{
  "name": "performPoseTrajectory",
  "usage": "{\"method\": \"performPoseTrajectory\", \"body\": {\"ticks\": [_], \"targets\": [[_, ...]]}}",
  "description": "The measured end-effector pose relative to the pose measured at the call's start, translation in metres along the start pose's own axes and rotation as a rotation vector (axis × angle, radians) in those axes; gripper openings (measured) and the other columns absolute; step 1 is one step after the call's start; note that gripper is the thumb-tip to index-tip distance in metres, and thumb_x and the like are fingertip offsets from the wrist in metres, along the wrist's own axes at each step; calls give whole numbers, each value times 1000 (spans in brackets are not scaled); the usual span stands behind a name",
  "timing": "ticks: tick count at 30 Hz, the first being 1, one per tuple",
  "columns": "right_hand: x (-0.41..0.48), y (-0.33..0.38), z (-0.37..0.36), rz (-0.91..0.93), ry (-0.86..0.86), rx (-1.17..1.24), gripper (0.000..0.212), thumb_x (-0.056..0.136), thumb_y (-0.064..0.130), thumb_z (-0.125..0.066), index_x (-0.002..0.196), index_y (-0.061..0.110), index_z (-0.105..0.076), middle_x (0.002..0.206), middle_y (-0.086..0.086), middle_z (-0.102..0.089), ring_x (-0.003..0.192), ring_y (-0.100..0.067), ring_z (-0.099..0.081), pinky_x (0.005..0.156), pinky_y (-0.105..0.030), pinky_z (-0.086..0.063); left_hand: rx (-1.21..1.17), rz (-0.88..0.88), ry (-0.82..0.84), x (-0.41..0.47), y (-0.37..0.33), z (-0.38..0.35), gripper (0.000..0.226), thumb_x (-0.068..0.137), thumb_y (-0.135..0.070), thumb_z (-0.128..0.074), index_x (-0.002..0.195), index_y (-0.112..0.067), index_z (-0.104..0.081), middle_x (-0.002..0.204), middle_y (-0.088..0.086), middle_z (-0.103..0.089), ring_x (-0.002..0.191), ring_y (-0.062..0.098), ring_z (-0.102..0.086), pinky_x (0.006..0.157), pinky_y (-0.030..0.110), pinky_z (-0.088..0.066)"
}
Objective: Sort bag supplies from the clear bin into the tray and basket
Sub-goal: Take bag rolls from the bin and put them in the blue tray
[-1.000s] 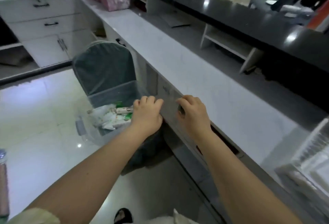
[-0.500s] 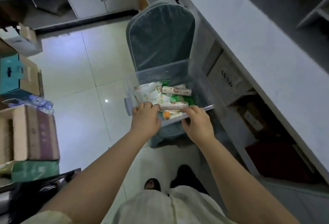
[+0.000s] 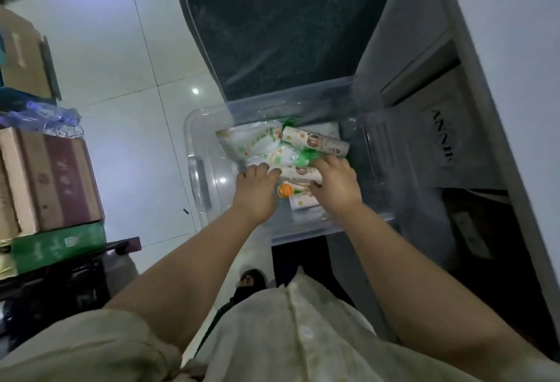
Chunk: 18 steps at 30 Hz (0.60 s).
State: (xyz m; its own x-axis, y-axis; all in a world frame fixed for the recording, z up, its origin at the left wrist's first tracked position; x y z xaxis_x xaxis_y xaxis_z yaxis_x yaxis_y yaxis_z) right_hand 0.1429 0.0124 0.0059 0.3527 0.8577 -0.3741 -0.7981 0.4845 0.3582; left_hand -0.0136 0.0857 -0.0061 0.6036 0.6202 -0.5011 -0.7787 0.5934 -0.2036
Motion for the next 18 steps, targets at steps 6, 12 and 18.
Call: {"method": "performPoseTrajectory", "body": {"ticks": [6, 12, 18], "targets": [[102, -56, -59, -11, 219, -141, 59, 82, 14, -61, 136, 21, -41, 135, -14, -43, 123, -36, -35, 100, -47, -34, 110, -67, 192, 99, -21, -71, 64, 74, -10, -61, 134, -17, -40, 134, 13, -42, 122, 34, -36, 99, 50, -32], [155, -96, -109, -64, 217, -197, 55, 87, 15, -47, 139, 29, -34, 141, -17, -36, 129, -39, -29, 106, -54, -24, 200, -42, 277, 140, -29, -127, 70, 74, -20, -63, 136, -10, -32, 129, 19, -42, 118, 39, -38, 104, 56, -27], [156, -102, -112, -59, 197, -241, 61, 90, 13, -42, 145, 26, -22, 135, -23, -42, 117, -42, -40, 98, -47, -34, 179, -69, 229, 141, -20, -116, 70, 72, -12, -61, 136, -17, -33, 125, 14, -44, 115, 35, -39, 100, 52, -29]]}}
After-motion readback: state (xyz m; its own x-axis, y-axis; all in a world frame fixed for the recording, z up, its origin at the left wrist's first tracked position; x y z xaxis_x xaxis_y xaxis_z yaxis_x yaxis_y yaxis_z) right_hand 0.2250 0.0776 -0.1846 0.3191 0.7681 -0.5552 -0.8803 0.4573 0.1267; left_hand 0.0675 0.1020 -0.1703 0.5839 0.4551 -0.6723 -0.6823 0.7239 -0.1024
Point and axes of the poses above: each hand's wrist, its own x-axis towards the middle knuckle, its own z-axis out of the back of the hand, y = z × x, the point moved 4 cm from there along x, towards the middle knuckle
